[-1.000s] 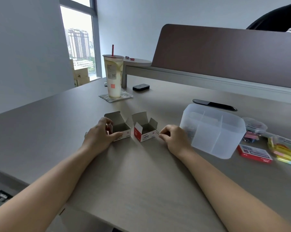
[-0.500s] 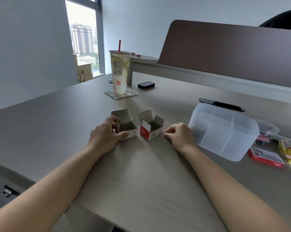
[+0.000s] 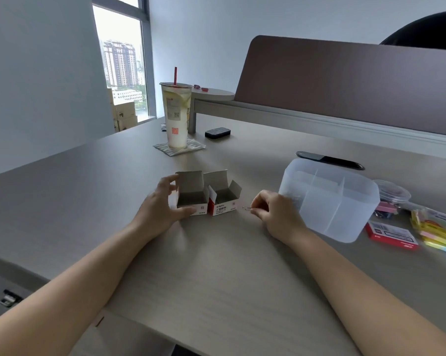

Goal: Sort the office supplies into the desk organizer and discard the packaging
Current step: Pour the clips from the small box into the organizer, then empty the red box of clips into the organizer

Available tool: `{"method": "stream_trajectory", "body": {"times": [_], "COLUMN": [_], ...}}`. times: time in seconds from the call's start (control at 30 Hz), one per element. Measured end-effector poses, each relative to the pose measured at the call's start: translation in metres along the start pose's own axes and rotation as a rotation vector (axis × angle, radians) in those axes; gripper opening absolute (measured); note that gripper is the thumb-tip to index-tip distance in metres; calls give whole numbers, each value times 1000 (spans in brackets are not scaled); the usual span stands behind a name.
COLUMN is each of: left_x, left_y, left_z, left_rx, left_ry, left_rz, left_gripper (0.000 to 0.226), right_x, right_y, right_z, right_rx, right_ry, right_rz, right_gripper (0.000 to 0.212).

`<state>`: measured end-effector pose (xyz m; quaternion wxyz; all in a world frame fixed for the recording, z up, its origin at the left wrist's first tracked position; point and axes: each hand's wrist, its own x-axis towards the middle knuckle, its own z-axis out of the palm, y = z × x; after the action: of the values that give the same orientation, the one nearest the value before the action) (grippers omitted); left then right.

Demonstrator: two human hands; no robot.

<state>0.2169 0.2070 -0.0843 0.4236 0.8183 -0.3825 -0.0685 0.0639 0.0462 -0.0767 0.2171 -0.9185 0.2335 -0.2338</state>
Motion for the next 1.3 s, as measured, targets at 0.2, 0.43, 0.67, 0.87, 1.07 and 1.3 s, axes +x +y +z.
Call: {"method": "stream_trajectory", "body": {"times": [0.2,0.43,0.67,0.87,1.07,1.3], "left_x": [-14,-20,-9,-8,-9,-18], "left_y": [28,71,69,62,62,69], "left_z": [7,44,74,77,78,79], "left_rx": [151,207,324,470,480,468], "left_ry": [147,-91,-442,-537,-515,-489], "left_rz": [170,363,306,301,300,265], "left_gripper": [84,80,86,80,81,86], "right_x": [-29,-17,7,-6,-24,-65], "right_y": [0,19,27,28,30,35], "right_z": [-42,-88,-83,-84,-90,-100], "right_rx": [26,-4,-148,-331,-391,-312], "right_ry": [178,372,200,110,105,155], "right_rz": [-91,44,70,-4,-98,-127], "right_gripper": [4,10,19,29,27,43]}}
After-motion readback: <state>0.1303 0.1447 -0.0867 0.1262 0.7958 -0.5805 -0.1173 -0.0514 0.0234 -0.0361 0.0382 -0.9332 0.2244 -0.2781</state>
